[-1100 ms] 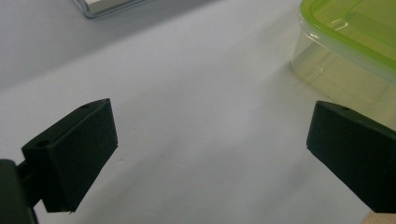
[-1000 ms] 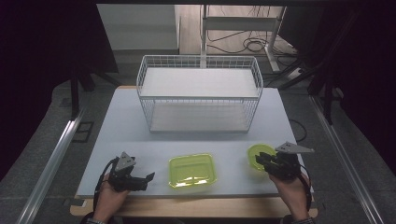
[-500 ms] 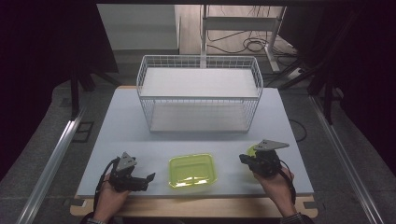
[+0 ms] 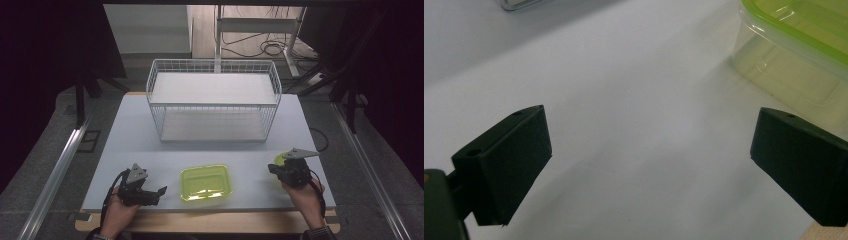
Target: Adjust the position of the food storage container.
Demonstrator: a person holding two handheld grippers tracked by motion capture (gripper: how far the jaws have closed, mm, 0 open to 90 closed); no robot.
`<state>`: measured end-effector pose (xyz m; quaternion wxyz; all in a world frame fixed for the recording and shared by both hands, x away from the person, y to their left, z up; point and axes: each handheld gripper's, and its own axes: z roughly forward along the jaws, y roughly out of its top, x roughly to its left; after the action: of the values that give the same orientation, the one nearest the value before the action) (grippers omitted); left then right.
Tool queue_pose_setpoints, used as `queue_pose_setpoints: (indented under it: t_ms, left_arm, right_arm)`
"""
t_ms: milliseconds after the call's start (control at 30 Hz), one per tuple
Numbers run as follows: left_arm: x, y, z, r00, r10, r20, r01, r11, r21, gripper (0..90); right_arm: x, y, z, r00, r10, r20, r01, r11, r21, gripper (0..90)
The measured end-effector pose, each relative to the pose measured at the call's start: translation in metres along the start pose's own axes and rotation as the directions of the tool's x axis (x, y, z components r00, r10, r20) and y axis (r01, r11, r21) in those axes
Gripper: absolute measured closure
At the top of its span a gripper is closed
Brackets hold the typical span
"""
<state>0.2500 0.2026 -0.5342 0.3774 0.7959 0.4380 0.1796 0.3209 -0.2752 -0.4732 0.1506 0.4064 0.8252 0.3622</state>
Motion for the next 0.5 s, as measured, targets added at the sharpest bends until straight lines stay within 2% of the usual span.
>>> queue_pose_setpoints:
  t_ms: [300, 500]
  left_arm:
    - [0.000, 0.000, 0.000, 1.0000, -0.005, 0.000, 0.005, 1.0000, 0.001, 3.0]
    - [-0.001, 0.001, -0.001, 0.9999, -0.010, -0.003, 0.010, 0.9999, -0.012, 4.7]
  right_arm:
    - [-0.017, -0.006, -0.006, 0.9986, 0.037, 0.037, -0.037, 0.999, -0.006, 88.8]
    - [-0.015, -0.007, -0.006, 0.9988, 0.034, 0.035, -0.034, 0.999, -0.010, 87.3]
